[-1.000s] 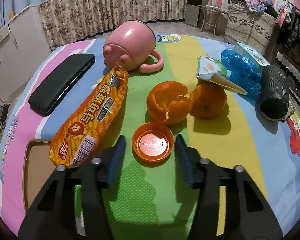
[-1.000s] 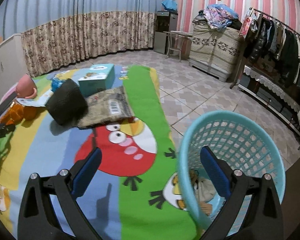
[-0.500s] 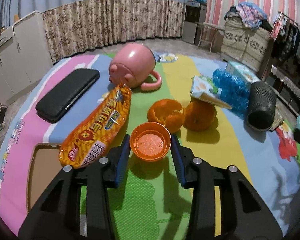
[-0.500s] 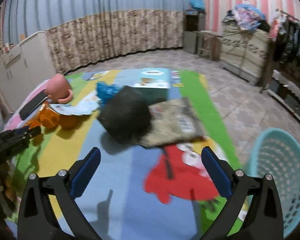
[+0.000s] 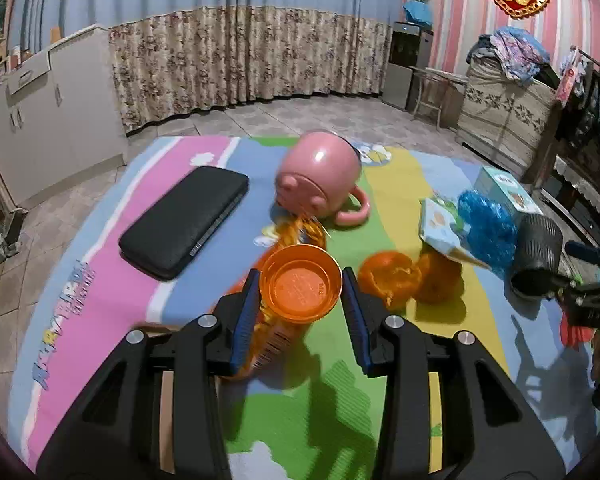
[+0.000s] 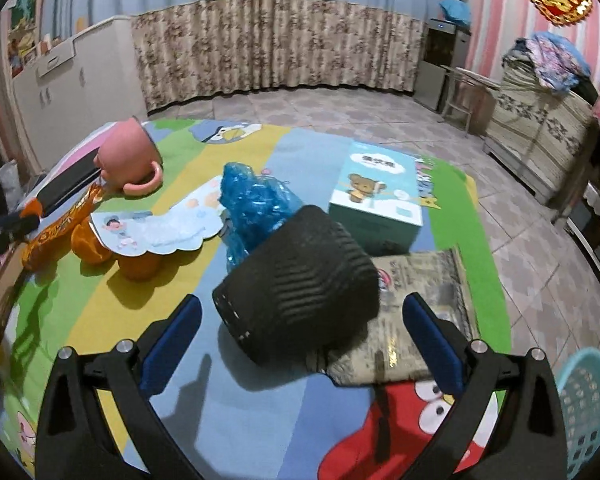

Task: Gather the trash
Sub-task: 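Grasp the orange bowl with the left gripper while the right gripper grasps the black cylinder, then carry the orange bowl and black cylinder over the blue basket and release both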

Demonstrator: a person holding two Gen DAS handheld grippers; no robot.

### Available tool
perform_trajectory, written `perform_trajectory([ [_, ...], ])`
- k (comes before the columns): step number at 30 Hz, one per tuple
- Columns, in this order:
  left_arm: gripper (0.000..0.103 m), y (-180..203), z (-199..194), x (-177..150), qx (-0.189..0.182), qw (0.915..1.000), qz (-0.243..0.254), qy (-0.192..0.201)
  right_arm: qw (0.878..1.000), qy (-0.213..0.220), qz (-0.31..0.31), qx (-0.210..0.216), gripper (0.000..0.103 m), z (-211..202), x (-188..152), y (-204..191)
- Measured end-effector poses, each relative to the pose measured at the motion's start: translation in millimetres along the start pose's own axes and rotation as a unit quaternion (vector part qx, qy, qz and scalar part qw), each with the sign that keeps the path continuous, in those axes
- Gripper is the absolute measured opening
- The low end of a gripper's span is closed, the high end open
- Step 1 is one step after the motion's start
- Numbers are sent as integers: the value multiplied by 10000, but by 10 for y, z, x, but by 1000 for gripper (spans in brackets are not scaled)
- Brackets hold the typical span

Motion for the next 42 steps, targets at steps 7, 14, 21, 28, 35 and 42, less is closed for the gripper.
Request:
perform_trajectory([
  [7, 39, -83, -101, 104, 187, 9998, -59, 106, 9996, -137, -189, 149, 72, 65, -35, -67],
  [14, 39, -70, -253, 195, 312, 9992, -114, 202, 9989, 243, 137, 369, 71, -362, -19, 87],
  [21, 39, 247, -515, 339, 264, 9984, 51, 503, 9950, 811, 574, 50, 71, -1047, -156, 487],
  [28, 39, 778, -680, 458, 6, 9968, 225, 764, 9839, 1292, 986, -747, 71, -1660, -417, 1091],
  [35, 39, 1450, -734, 569, -403, 9938, 458, 933, 9656, 1585, 1413, -1499, 71, -2008, -687, 1700],
  [42, 39, 2330, -751, 575, -827, 9873, 901, 1015, 9497, 1750, 1985, -1675, 71, -2144, -835, 2336],
])
Point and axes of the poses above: each gripper's, at about its wrist camera, not at the fingertips, and z roughly the way its jaws point, y to its right, x to its top, the point moved 3 cm from there along z, roughly the way its jaws point, and after that the axes turned 15 degrees about z, right-handed, at the moved point
